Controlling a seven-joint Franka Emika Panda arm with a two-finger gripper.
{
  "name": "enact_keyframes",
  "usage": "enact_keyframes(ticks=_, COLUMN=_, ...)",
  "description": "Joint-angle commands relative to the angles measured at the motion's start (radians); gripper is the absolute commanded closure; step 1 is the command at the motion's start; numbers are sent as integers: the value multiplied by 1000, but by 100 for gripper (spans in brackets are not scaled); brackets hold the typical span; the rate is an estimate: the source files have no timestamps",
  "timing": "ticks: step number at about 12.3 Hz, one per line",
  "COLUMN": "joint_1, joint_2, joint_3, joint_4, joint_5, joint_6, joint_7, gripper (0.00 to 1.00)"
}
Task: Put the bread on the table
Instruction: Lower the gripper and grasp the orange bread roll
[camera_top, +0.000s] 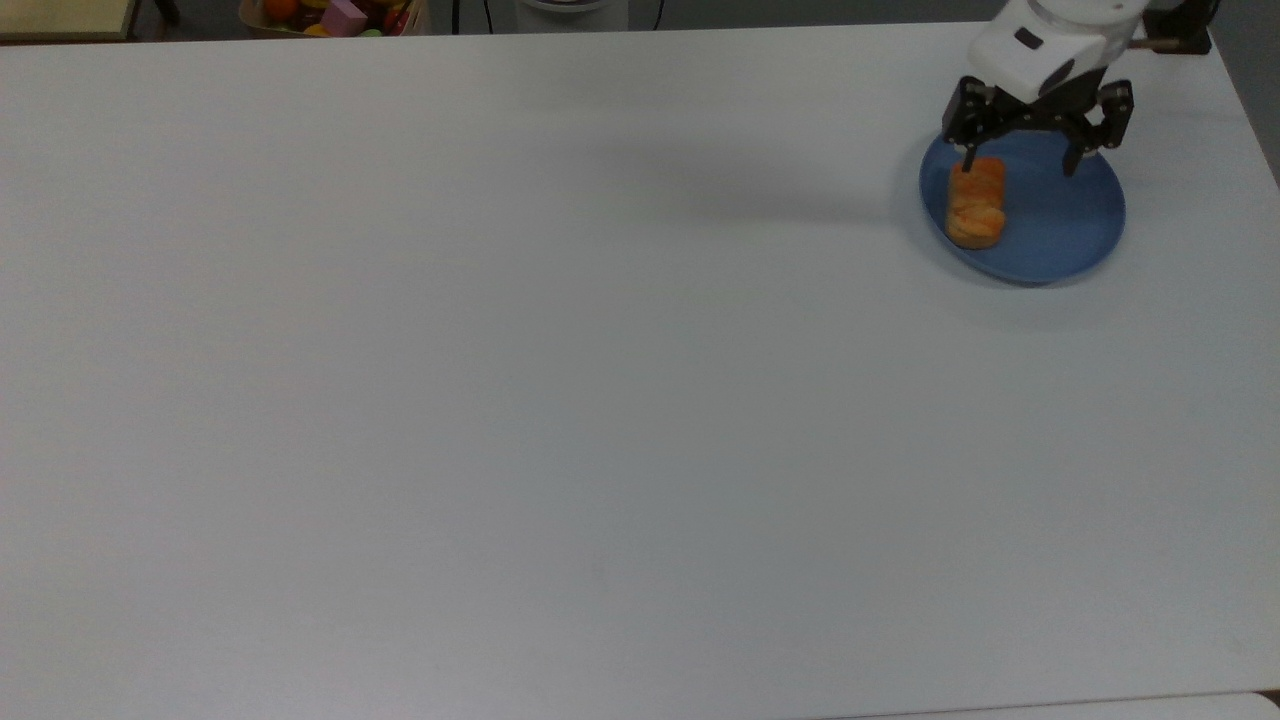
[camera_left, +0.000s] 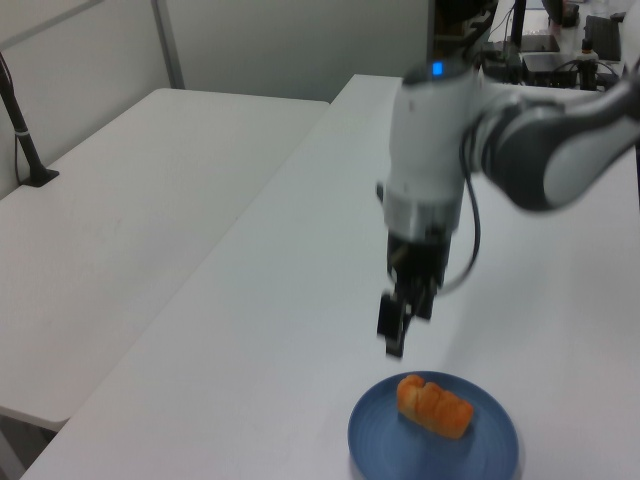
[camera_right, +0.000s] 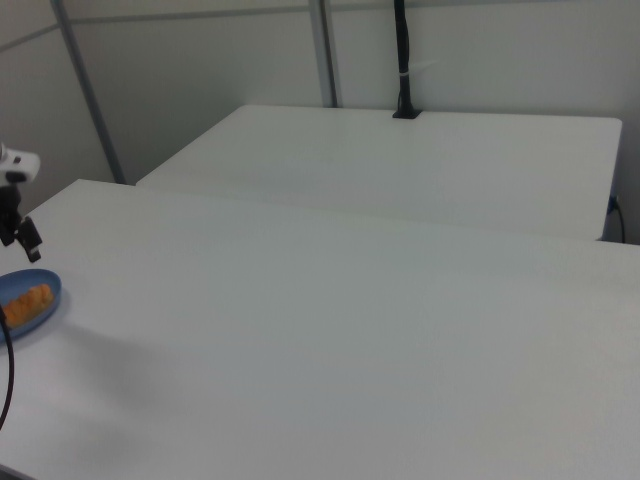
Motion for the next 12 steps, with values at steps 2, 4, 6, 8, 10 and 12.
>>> enact_keyframes(ticks=2, joint_1=52, joint_2=113, joint_3=7, joint_4=25, joint_5=-81, joint_6=49, joint_7=101, gripper=0)
enact_keyframes(ticks=4, joint_1=52, joint_2=135, joint_3=12, joint_4=21, joint_5=-112, joint_6=64, joint_7=145, gripper=6)
enact_keyframes(ticks=6, joint_1=54, joint_2=147, joint_3=12, joint_4=1, joint_5=-126, joint_6=71, joint_7=150, gripper=26)
enact_keyframes(ticks=8, joint_1=58, joint_2=149, joint_3=32, joint_4=-7, joint_5=-164, joint_6=71, joint_7=150, gripper=67)
enact_keyframes(ticks=10, joint_1=54, joint_2=149, joint_3=33, joint_4=-7, joint_5=-170, joint_6=71, joint_7=150, gripper=100)
enact_keyframes(ticks=12, joint_1=41, joint_2=130, joint_3=38, joint_4=-4, joint_5=-169, joint_6=61, joint_7=147, gripper=100)
